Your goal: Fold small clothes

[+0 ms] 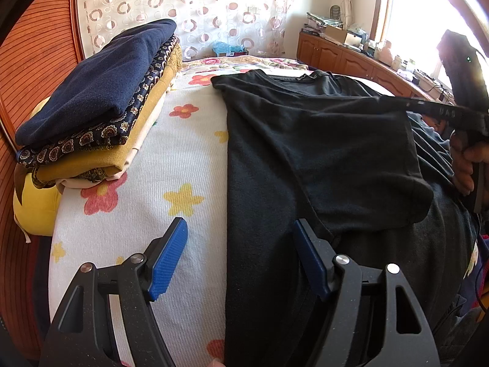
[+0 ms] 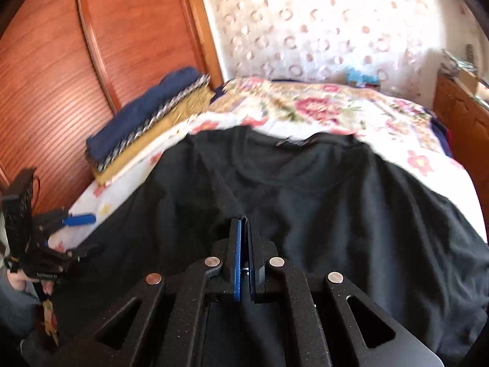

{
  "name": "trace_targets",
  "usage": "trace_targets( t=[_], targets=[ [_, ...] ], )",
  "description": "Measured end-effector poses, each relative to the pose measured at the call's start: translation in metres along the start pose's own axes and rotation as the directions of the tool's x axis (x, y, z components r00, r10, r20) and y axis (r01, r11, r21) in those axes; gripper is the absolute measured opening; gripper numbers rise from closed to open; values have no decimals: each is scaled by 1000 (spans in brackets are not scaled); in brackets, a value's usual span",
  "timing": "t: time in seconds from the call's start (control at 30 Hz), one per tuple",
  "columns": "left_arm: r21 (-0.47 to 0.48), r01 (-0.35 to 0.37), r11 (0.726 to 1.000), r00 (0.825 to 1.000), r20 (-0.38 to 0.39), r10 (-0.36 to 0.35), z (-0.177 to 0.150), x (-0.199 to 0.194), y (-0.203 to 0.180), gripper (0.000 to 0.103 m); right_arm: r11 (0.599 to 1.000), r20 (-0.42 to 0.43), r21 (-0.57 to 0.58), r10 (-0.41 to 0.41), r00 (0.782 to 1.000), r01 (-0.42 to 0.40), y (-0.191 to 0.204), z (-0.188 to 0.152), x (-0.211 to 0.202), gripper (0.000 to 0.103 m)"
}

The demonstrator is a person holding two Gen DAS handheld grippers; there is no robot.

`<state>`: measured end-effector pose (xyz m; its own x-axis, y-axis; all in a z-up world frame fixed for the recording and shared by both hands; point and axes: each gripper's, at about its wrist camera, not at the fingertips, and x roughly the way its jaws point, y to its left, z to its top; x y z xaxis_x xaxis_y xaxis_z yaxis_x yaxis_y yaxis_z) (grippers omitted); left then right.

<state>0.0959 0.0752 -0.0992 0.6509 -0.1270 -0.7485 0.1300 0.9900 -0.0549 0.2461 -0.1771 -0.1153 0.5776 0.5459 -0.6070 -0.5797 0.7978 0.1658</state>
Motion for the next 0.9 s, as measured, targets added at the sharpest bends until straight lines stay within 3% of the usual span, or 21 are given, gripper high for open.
trace_targets(
  t=[0.23, 0.4, 0.6, 0.67, 0.9],
  targets=[
    [2, -2, 1000, 1000, 0, 2, 0, 0, 0, 72, 987, 2, 102, -128, 992, 127, -27, -4, -6, 3],
    [2, -3, 1000, 1000, -1, 3, 0, 0, -1, 72, 980, 2, 119, -160, 987, 159, -24, -4, -16, 15],
    [9, -11, 1000, 1000, -3, 11, 0, 0, -1, 72, 978, 26, 74, -199, 980, 197, -26, -22, -57, 36],
    [15, -18, 1000, 1000, -1, 18, 0, -1, -2, 72, 973, 28, 75, -222, 975, 220, -33, -30, -69, 41],
    [55, -82, 995, 995, 53, 79, 2, -17, -17, 72, 930, 17, 137, -346, 938, 341, -70, -72, -125, 41]
  ],
)
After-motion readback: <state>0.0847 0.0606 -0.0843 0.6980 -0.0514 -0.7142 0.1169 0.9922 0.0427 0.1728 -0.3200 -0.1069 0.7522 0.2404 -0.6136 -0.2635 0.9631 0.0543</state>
